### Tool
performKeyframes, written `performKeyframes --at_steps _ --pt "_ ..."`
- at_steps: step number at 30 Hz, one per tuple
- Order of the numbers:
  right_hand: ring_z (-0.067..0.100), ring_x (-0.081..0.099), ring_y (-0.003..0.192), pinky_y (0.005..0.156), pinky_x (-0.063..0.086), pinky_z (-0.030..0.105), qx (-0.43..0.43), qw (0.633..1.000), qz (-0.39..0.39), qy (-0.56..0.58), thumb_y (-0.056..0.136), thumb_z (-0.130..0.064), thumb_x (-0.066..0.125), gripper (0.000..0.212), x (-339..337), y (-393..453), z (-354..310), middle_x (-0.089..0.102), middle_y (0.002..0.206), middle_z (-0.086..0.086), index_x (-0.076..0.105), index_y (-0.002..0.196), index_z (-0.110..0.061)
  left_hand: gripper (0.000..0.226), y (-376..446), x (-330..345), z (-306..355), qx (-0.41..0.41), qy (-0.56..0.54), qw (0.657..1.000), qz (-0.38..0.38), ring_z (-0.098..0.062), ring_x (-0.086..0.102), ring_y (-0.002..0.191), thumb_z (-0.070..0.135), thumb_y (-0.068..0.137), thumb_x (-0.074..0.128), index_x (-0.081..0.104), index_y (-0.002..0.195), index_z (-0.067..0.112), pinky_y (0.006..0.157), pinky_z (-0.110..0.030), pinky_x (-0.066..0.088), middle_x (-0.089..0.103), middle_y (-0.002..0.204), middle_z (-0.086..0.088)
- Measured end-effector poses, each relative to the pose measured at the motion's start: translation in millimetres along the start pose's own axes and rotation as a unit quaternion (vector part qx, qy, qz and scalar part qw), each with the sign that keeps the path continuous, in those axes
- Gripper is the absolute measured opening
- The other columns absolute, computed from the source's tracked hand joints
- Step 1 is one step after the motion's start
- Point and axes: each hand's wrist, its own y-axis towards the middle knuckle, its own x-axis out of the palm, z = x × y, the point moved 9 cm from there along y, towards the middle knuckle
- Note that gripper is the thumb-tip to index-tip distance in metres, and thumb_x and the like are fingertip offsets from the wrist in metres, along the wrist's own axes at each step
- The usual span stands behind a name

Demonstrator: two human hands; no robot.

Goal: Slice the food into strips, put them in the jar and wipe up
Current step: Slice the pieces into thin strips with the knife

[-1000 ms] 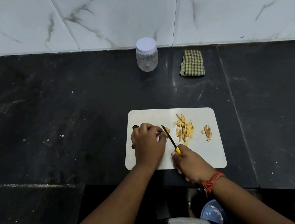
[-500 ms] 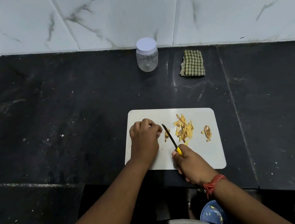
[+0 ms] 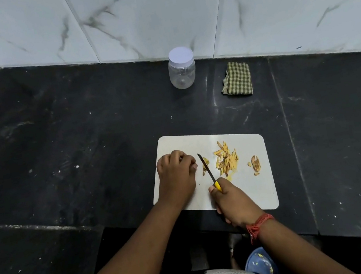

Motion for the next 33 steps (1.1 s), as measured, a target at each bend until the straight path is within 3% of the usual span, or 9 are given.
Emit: performKeyframes --at_steps 8,16,33 --pt "0.013 0.044 0.045 0.034 0.031 0.016 0.007 1.000 0.003 -0.010 0.103 -0.033 0.039 0.022 4 2 -1 0.054 0.070 0.009 0.040 0.088 -0.017 0.008 0 0 -3 -0.029 -0.019 0.999 -0.003 -0.021 0.047 0.104 0.030 0.090 0.066 0.070 0.097 0.028 0.106 -0.043 0.033 0.056 0.108 0.005" --pt "0.019 0.045 0.035 0.036 0.034 0.019 0.026 0.999 -0.017 -0.029 0.104 -0.036 0.033 0.024 13 1 4 0.053 0.067 0.009 0.036 0.086 -0.020 0.007 1 2 -6 -0.068 -0.038 0.997 -0.005 -0.023 0.048 0.104 0.032 0.088 0.068 0.070 0.094 0.028 0.107 -0.045 0.036 0.056 0.106 0.004" --pt "0.020 0.047 0.037 0.032 0.034 0.018 0.024 0.994 -0.029 -0.104 0.104 -0.032 0.032 0.023 18 7 1 0.055 0.073 0.012 0.037 0.093 -0.012 0.004 0 2 -7 -0.079 -0.052 0.996 0.006 -0.022 0.046 0.100 0.026 0.086 0.070 0.070 0.090 0.027 0.105 -0.044 0.036 0.055 0.102 0.005"
